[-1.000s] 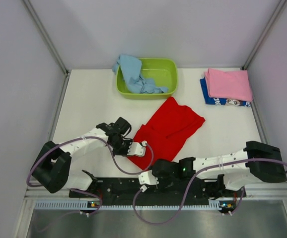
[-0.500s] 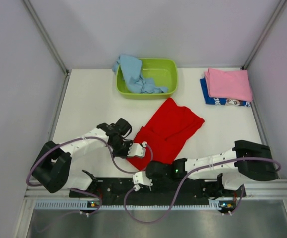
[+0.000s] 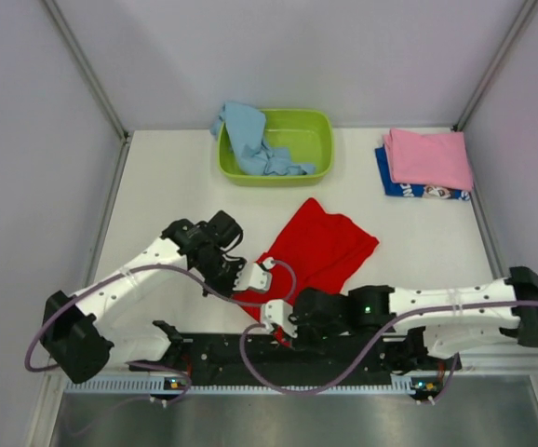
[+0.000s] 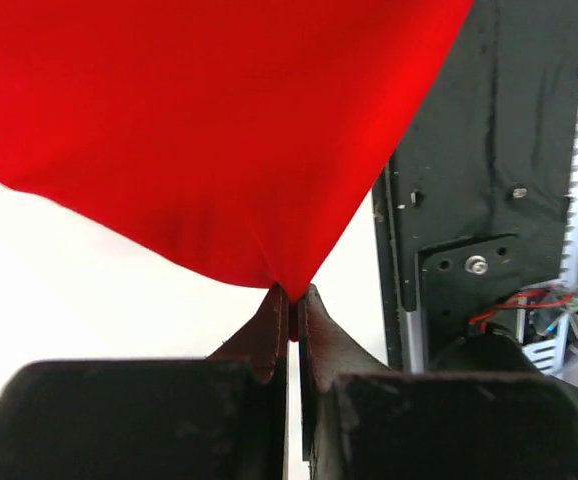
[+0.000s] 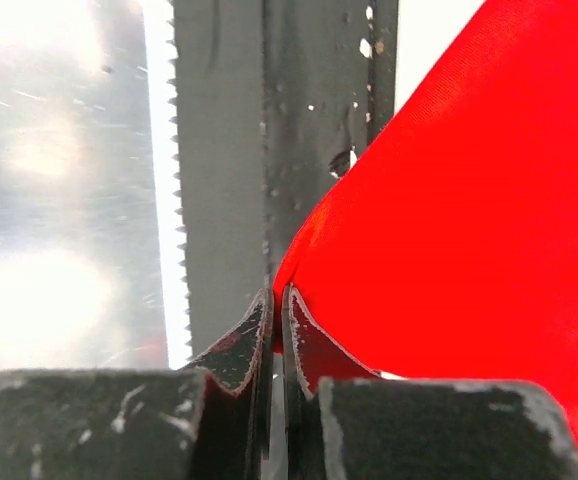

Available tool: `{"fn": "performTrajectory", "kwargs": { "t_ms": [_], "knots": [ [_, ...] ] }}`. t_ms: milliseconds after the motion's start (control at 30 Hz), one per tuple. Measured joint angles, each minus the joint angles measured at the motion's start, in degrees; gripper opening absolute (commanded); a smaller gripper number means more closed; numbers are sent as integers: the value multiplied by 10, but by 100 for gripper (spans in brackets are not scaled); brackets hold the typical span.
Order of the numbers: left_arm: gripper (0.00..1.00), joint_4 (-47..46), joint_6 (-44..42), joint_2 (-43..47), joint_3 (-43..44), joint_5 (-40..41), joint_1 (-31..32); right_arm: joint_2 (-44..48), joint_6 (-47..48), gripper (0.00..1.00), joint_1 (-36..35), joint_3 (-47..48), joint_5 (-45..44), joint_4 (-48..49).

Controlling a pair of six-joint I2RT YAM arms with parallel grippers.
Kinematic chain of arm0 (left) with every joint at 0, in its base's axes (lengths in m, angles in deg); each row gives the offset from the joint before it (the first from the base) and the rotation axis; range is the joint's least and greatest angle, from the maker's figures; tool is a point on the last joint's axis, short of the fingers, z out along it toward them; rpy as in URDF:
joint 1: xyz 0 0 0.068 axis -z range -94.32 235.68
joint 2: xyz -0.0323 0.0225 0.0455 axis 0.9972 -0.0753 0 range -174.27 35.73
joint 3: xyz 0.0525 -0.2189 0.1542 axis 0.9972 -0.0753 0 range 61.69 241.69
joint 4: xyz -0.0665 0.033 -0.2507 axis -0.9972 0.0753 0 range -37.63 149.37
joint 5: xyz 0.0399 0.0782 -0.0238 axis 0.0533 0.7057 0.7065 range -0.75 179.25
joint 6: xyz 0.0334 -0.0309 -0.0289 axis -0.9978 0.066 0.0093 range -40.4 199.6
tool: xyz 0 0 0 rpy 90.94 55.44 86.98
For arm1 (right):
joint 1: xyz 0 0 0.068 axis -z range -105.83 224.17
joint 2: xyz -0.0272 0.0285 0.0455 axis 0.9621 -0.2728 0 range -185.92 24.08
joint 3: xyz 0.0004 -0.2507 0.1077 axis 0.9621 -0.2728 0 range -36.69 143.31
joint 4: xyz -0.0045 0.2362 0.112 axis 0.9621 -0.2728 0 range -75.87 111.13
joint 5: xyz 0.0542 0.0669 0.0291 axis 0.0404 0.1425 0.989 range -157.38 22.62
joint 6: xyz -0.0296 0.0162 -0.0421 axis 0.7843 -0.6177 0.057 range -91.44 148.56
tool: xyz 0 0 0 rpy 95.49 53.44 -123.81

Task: Fold and stack the t-shirts
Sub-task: Fold the long partially folded tshirt into a neat square

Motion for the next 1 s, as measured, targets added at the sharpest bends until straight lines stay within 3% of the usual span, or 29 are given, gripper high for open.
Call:
{"fn": "performTrajectory", "kwargs": {
  "t_ms": [233,433,833,1000],
  "knots": [
    [0,89,26,7,109,1,19,177,-123,0,35,23,21,-50],
    [0,75,70,-62,251,14,21,284,-186,0,228,26,27,-119],
    [0,-33,163,-363,526,28,30,286,-265,0,588,22,50,-252],
    [0,-64,190,-435,598,33,37,275,-274,0,651,15,54,-257]
  ]
}}
